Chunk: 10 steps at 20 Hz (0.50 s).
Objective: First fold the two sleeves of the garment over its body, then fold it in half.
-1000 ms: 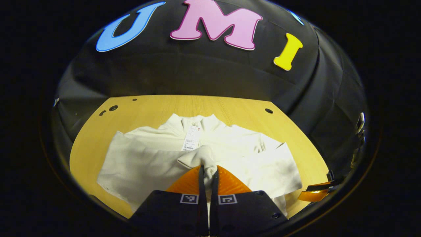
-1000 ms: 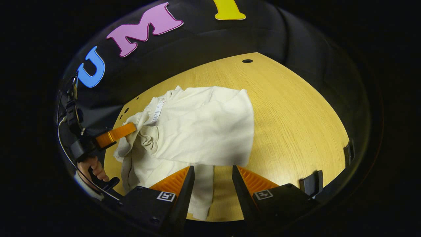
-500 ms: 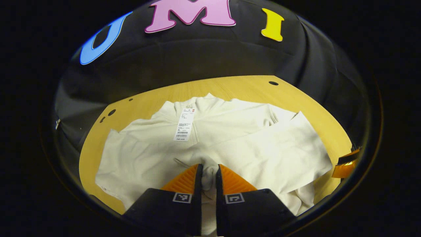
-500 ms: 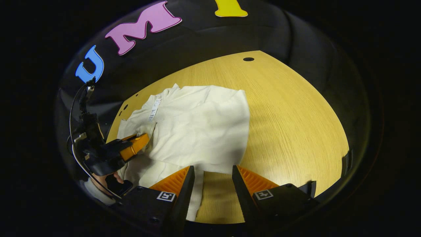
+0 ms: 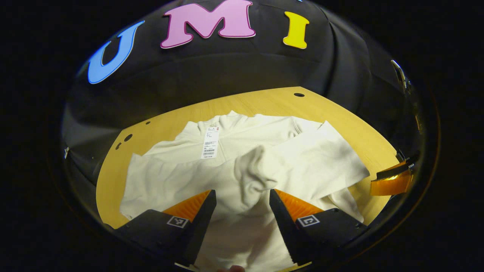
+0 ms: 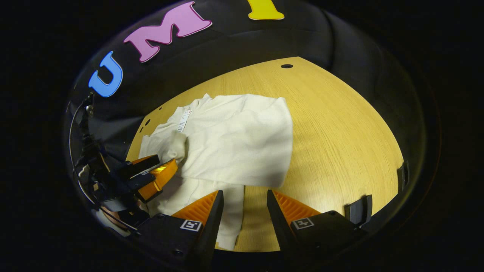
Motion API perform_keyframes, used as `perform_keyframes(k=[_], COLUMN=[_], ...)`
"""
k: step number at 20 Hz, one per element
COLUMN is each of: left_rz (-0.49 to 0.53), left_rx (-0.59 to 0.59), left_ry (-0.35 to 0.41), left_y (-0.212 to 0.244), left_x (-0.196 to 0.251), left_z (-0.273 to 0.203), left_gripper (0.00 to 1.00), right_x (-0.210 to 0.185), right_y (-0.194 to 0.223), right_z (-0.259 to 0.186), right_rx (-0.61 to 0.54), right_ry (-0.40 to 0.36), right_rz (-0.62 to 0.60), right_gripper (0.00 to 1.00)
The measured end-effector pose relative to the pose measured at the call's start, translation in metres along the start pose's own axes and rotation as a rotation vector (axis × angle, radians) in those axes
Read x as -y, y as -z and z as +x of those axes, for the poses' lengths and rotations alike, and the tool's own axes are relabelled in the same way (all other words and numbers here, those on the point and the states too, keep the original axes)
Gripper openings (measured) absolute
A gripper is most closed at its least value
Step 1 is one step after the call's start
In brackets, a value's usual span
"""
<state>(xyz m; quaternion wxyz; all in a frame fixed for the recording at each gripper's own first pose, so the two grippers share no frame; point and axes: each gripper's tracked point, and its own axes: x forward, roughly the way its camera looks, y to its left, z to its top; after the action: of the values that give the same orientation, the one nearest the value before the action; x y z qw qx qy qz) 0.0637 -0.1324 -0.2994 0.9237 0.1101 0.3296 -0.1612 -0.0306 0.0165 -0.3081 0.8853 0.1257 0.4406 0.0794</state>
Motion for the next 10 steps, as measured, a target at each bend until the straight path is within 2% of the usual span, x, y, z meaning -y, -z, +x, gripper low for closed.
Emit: perform_keyframes(k=[5,10], left_rz=[-0.066,-0.122], left_rx=[-0.026,-0.094], left_ry=[-0.032,-0.077], left_y=[0.047,0.101], left_x=[-0.044,-0.079], left_z=[-0.065,-0.103], left_gripper=[0.9,0.9], right_x=[-0.015,-0.015], right_y=[0.022,0.048], right_z=[-0.013,-0.019], right_rx=[-0.001,-0.021], right_ry=[-0.02,-0.012], right_rz=[-0.039,-0.046], right_gripper=[0.71,0.71])
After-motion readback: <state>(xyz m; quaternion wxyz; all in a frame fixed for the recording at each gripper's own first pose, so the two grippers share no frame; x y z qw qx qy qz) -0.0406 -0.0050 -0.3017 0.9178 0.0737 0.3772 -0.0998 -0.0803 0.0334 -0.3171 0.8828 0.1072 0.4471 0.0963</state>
